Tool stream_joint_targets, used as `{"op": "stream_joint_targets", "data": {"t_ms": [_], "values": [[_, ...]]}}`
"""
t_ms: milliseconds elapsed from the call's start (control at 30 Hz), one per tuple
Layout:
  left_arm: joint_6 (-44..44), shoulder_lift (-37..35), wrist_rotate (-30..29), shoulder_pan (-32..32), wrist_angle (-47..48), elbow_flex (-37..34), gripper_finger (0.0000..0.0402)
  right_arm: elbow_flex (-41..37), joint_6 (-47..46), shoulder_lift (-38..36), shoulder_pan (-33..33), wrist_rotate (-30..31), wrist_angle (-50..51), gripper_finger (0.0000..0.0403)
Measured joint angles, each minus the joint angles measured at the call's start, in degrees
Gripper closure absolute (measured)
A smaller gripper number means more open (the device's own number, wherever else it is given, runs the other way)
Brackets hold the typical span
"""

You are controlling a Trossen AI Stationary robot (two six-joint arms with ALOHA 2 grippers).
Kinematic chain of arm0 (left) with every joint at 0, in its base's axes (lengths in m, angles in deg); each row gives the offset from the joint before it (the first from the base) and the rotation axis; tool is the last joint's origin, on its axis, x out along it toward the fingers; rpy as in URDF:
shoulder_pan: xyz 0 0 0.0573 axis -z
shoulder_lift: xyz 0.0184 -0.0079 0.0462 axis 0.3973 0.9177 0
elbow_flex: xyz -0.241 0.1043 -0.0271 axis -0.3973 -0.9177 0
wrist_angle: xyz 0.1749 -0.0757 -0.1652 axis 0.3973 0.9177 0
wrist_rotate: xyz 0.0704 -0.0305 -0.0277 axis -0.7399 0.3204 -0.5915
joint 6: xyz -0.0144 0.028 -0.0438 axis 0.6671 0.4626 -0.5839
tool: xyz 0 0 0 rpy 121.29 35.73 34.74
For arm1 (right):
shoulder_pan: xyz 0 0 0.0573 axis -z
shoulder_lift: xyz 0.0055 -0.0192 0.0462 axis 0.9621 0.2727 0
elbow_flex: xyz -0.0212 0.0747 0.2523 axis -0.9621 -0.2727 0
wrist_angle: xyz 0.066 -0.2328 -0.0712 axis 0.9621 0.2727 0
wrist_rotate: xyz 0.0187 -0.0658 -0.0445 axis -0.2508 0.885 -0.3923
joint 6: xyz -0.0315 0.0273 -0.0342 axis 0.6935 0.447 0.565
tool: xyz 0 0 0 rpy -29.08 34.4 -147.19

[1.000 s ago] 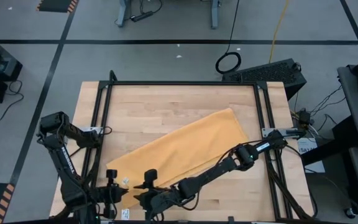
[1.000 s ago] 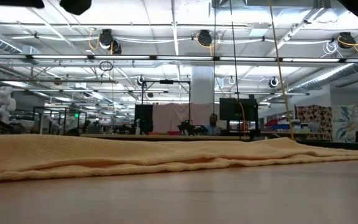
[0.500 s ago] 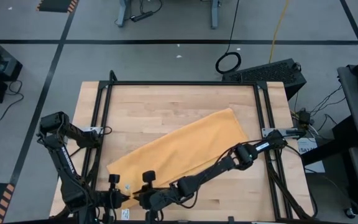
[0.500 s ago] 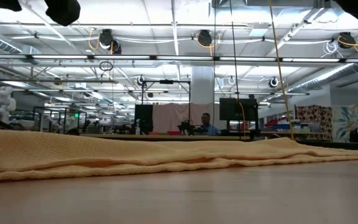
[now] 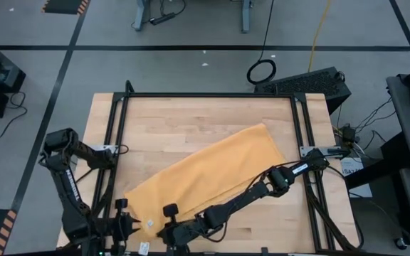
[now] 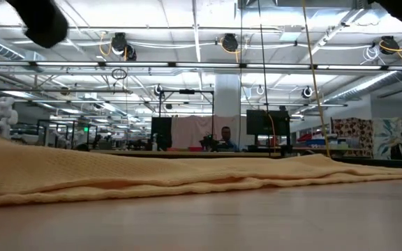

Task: Roll towel
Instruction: Roll the yellow towel

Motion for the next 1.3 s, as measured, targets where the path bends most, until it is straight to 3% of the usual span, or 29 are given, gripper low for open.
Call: {"op": "stream_joint_targets", "data": {"t_ms": [133, 233, 500, 700, 1133, 1300], "values": [[-6.79, 0.04, -1.90, 2.02, 3.64, 0.00, 0.0231, 0.00, -1.61, 0.00, 0.29, -2.17, -0.19, 0.0401], [-13.14, 0.71, -1.79, 2.88, 7.19, 0.00, 0.0206, 0.00, -1.71, 0.00, 0.50, -1.97, -0.30, 0.0399], [-14.86, 7.87, 3.10, 3.35, 8.31, 0.00, 0.0201, 0.00, -1.76, 0.00, 0.40, -5.73, -0.27, 0.0397], [-14.91, 11.02, 3.07, 3.33, 9.06, -0.02, 0.0201, 0.00, -4.38, 0.00, 0.34, -7.94, -1.86, 0.0391], [-15.33, 10.49, 3.06, 3.52, 14.86, 3.08, 0.0201, 0.07, -8.51, -1.21, -1.10, -11.02, -1.44, 0.0236], [-14.89, 10.51, 1.41, 4.25, 9.53, 3.48, 0.0201, 0.07, -9.79, -5.33, -1.33, -9.49, 14.32, 0.0206]]}}
